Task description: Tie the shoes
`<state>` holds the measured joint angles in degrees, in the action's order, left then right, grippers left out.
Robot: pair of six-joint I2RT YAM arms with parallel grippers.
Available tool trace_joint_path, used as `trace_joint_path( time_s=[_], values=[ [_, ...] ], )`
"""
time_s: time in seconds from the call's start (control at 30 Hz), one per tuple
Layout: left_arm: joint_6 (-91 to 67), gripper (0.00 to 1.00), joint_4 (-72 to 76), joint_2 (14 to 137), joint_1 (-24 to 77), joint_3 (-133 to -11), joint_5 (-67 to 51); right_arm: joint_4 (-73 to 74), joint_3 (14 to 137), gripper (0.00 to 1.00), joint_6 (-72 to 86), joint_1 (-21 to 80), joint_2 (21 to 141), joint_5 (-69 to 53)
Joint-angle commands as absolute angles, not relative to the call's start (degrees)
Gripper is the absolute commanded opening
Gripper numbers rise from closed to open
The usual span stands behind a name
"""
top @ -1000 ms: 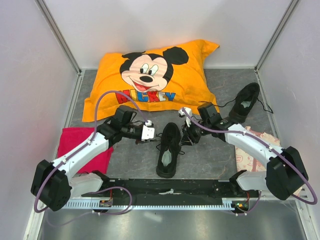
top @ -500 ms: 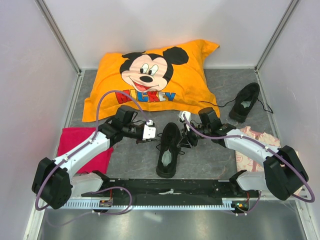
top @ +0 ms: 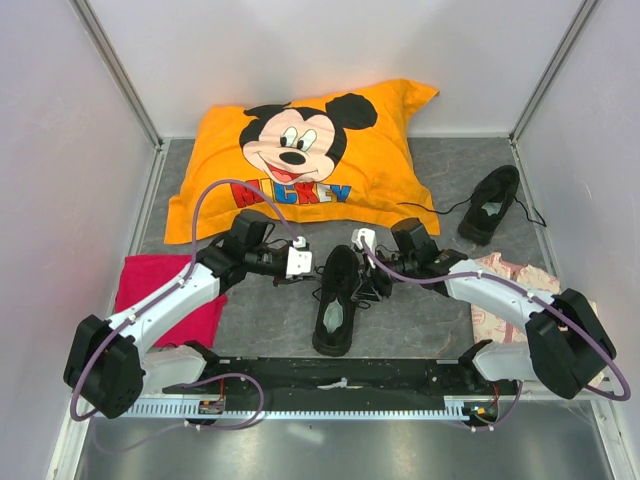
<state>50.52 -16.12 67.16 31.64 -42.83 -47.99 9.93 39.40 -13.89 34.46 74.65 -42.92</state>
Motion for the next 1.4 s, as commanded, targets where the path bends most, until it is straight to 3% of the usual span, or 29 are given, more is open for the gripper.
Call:
trace_joint_path(
  time_s=[0.0,0.3,0.37,0.4,0.47,0.7,1.2,1.37],
  values=[
    [48.6,0.31,-14.2,67.2,31.8,-44.5,-47.6,8.5,40.0,0.39,-15.3,35.9,75.0,-42.5],
    [48.7,0.31,-14.2,67.6,31.9,-44.4,-47.4,7.7,40.3,0.39,-15.3,37.5,75.8,-41.1],
    [48.8,0.31,-14.2,67.8,32.0,-44.4,-47.5,7.6,40.3,0.24,-15.1,37.5,76.2,-41.1],
    [48.8,0.31,-14.2,67.7,32.0,-44.5,-47.8,7.6,40.4,0.1,-15.1,37.4,76.1,-41.1],
    [49.7,0.3,-14.4,67.7,32.1,-44.5,-48.2,8.0,40.4,0.0,-15.1,37.5,75.4,-40.7],
    [55.2,0.28,-16.7,68.6,33.9,-44.9,-48.7,9.8,42.1,0.0,-14.1,37.0,73.5,-40.1],
    [59.8,0.38,-15.6,72.8,38.1,-45.7,-43.8,10.9,43.1,0.0,-13.3,36.8,72.3,-39.9],
    [59.7,0.32,-15.6,73.5,38.2,-45.8,-43.0,11.8,43.6,0.0,-13.9,36.8,72.4,-39.8]
  ],
)
